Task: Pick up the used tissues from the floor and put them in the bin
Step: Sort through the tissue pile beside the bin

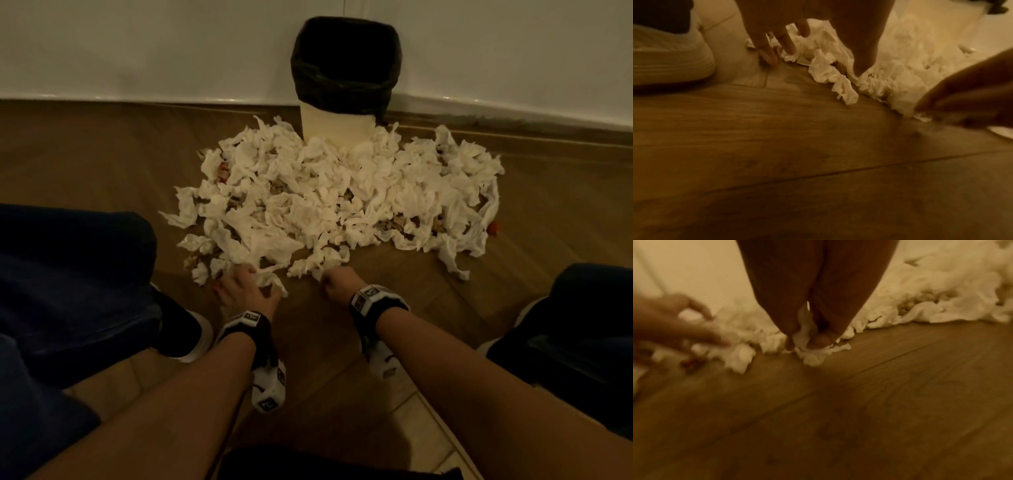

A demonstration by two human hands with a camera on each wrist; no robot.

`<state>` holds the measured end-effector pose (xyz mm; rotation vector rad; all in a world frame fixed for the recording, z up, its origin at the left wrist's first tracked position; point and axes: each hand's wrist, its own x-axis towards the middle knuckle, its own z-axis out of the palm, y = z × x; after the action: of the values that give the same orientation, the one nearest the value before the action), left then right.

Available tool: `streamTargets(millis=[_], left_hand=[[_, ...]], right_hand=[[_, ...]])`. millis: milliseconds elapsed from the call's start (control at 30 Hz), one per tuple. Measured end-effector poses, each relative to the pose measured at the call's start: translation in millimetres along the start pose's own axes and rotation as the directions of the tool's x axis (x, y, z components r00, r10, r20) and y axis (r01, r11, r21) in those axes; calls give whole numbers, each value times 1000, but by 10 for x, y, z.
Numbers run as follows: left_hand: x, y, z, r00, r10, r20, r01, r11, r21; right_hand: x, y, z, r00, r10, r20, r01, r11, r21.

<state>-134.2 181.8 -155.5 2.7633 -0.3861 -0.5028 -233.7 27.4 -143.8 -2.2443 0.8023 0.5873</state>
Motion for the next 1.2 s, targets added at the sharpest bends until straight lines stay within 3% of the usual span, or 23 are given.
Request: streamTargets(millis=[67, 167, 500, 733, 933, 1033, 1100, 1133, 1200], left_hand=[[-19, 8, 18, 998, 44, 34, -47, 996, 74], [-1, 35, 35, 992, 110, 61, -119, 979, 166], [116, 59, 38, 963, 194, 188, -212, 973, 85], [37, 59, -38, 974, 123, 189, -132, 991, 33], [-42, 157, -128, 937, 193, 291, -176, 981, -83], [-76, 215, -141, 930, 180, 321, -156, 983, -99], [-84, 287, -153, 928, 185, 323, -149, 980, -132], [-77, 339, -163, 930, 188, 315, -142, 976, -164], [-30, 476, -189, 939, 205, 277, -142, 962, -233]], right_hand=[[33, 29, -63, 995, 62, -77, -48, 985, 169], [105, 76, -116, 978, 117, -173, -68, 962, 266], [68, 229, -129, 967, 176, -182, -135, 966, 219], [88, 332, -141, 933, 340, -116, -265, 869, 418], [86, 287, -196, 955, 285, -81, -222, 870, 440], [42, 187, -294, 942, 334, -2, -271, 767, 582], [11, 107, -388, 938, 337, 76, -285, 631, 722], [-9, 66, -439, 937, 331, 114, -283, 522, 805], [-64, -25, -574, 927, 325, 189, -267, 214, 940]])
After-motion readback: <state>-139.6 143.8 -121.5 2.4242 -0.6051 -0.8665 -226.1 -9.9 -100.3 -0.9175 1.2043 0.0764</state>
